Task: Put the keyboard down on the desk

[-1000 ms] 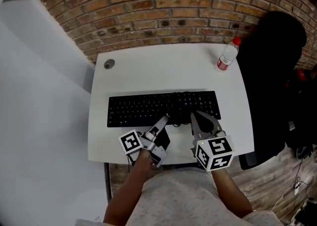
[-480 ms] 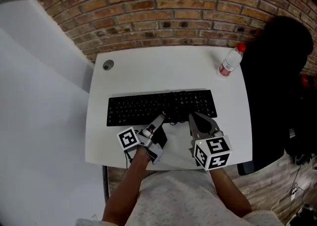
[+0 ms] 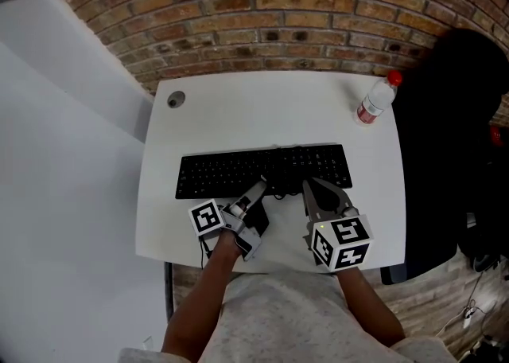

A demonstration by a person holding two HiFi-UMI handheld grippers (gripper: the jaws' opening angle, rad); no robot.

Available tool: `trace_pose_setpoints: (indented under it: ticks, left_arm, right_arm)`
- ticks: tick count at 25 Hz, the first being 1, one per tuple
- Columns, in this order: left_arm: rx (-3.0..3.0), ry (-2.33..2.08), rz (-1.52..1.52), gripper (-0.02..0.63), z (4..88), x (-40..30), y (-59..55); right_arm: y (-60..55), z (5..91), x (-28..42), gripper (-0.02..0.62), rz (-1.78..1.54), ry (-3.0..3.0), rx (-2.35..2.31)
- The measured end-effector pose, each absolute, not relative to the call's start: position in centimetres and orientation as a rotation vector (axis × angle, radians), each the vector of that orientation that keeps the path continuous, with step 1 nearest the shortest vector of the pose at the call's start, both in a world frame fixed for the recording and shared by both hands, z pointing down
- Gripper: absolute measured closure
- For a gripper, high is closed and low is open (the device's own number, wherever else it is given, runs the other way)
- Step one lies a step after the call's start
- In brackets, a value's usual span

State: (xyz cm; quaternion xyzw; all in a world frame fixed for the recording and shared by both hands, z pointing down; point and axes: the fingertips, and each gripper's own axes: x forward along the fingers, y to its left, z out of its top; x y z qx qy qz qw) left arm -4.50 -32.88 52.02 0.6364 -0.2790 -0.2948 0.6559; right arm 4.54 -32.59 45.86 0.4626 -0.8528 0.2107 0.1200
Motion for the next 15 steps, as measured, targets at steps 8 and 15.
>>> trace_pose_setpoints:
  ticks: [8, 15]
  left_arm:
    - [1.414, -0.690, -0.663, 0.525, 52.5, -4.5, -32.8]
    - [1.315, -0.800, -0.661, 0.526, 54.2, -5.4, -32.7]
  right_arm:
    - [-32.5, 46.5, 4.1, 0.586, 0.630, -2.512, 1.292]
    - [-32.4, 46.7, 4.3, 0.586, 0.642, -2.512, 1.278]
